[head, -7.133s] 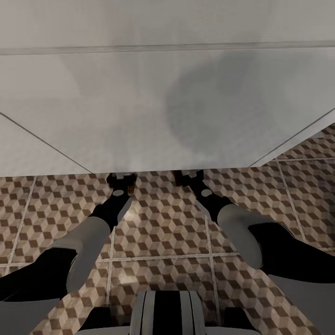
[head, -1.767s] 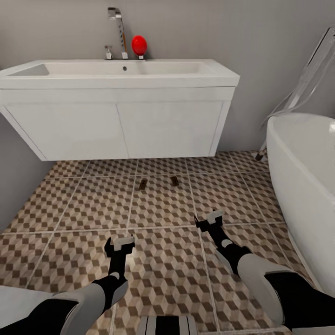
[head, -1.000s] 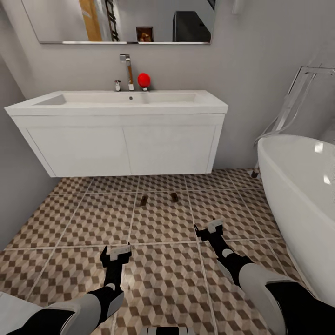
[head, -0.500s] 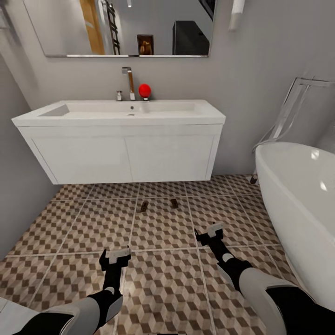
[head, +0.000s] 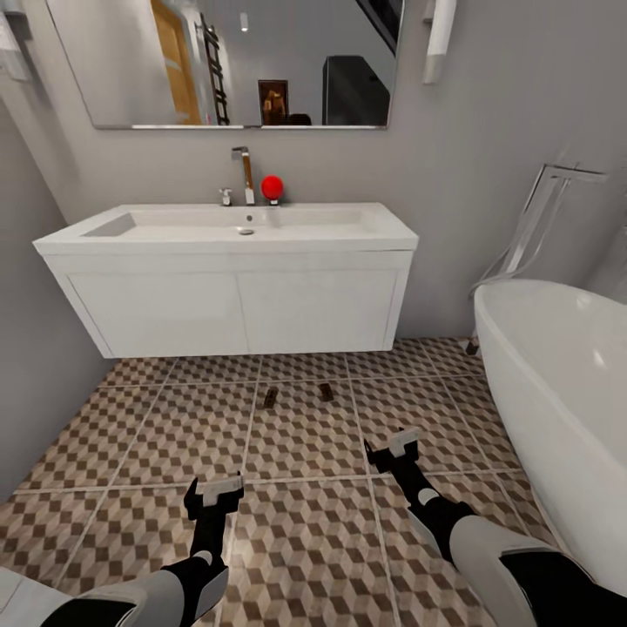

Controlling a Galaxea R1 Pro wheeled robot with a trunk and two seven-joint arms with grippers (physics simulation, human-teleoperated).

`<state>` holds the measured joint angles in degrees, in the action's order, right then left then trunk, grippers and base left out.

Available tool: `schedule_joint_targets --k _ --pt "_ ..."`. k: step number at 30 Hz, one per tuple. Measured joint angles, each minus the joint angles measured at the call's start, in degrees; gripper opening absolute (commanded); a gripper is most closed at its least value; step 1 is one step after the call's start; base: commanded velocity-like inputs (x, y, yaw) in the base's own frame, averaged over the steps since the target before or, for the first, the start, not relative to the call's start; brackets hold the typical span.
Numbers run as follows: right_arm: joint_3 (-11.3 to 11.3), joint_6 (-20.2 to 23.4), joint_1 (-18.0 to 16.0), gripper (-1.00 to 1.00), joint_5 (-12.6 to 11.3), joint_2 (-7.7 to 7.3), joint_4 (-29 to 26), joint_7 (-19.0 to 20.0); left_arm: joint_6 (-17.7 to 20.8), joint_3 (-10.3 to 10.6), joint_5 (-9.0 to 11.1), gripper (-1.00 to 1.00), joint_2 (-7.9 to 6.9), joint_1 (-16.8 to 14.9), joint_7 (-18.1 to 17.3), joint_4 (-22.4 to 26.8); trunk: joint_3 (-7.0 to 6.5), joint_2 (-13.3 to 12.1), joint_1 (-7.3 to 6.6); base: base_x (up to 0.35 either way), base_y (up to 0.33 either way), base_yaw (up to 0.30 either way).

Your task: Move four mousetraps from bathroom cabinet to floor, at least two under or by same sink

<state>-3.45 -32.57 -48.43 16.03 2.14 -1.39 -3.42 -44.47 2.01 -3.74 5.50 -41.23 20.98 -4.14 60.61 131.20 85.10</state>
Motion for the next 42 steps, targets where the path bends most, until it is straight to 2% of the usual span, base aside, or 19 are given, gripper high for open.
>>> schedule_joint_targets --k 42 --pt "0.0 0.0 1.0 1.00 0.0 -0.12 0.0 0.0 0.1 0.0 0.0 1.00 0.15 1.0 -0.2 0.0 -11.47 -16.8 -9.23 0.000 0.000 0.000"
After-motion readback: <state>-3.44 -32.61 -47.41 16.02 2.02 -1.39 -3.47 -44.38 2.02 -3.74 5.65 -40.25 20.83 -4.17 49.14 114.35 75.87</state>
